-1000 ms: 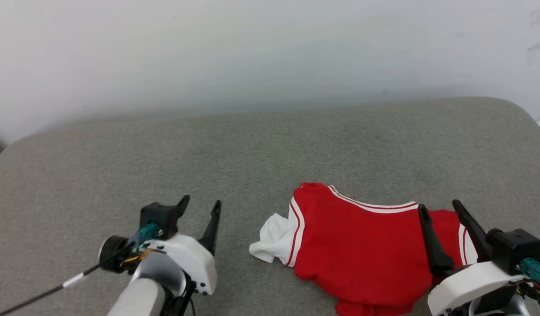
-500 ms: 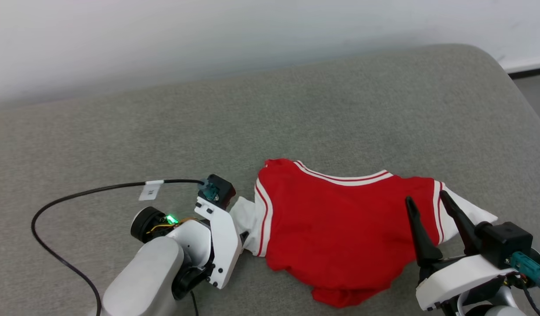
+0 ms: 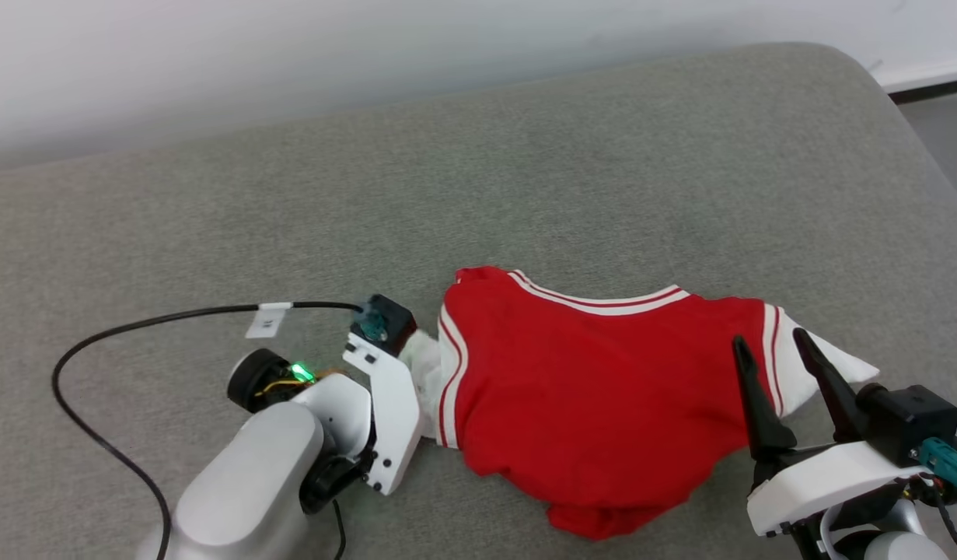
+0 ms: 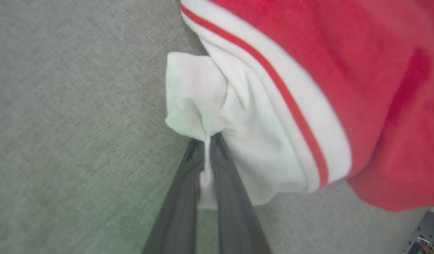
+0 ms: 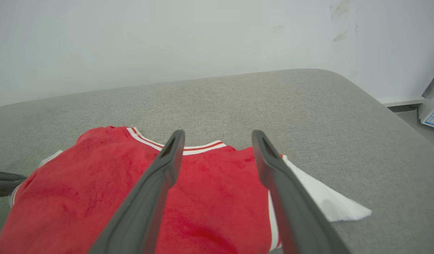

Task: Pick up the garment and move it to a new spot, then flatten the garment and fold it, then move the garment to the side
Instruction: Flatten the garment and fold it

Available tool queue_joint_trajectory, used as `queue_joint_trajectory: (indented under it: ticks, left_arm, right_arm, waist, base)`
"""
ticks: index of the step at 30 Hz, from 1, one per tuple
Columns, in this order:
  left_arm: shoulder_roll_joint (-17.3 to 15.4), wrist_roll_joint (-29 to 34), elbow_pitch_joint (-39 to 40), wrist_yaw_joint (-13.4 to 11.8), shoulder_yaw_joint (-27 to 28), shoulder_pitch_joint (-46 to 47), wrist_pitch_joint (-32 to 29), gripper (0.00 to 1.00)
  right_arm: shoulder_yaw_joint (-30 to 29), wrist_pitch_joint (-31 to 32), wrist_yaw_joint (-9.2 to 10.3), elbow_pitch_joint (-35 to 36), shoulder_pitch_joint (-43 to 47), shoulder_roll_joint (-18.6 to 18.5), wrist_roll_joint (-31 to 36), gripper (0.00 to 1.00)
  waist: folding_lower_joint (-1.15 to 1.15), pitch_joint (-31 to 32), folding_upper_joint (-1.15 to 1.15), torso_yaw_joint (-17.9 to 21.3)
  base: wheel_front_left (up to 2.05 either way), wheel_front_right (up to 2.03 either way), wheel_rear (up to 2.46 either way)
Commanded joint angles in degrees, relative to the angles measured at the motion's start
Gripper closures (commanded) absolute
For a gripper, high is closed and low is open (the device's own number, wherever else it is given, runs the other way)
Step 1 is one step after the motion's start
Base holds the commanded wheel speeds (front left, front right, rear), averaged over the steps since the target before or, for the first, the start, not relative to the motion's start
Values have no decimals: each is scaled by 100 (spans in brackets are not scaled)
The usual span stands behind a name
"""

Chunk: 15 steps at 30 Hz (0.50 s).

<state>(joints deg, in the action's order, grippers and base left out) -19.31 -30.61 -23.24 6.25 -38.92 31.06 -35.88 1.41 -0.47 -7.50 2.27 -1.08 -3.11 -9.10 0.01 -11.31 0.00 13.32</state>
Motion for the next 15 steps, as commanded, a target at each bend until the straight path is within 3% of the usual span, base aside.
queue_joint_trajectory:
  ticks: [1,4,5,11,15]
  left_arm:
    - [-58,83,36,-128,93,-64,261,100]
    - [-112,112,329,-356,317,-171,769,100]
    - [-274,100,664,-640,581,-372,1110,100]
    - [-571,-111,1262,-1231,1075,-1179,1414,100]
    - [-606,-462,1422,-1581,1328,-2024,1445,100]
  right_arm:
    - [-45,15,2,-15,-6,21,-10,0]
    - [-139,46,2,13,46,19,31,0]
    - [-221,42,2,73,109,14,33,0]
    - [-334,142,2,178,238,13,74,0]
    - [-380,236,2,203,310,14,38,0]
  waist:
    - [-1,77,0,-146]
    - [-1,204,0,-404]
    - [-1,330,0,-689]
    - [-1,524,0,-1218]
    - [-1,629,0,-1431]
  base:
    - [0,0,0]
    - [0,0,0]
    - [0,0,0]
    - [0,0,0]
    - [0,0,0]
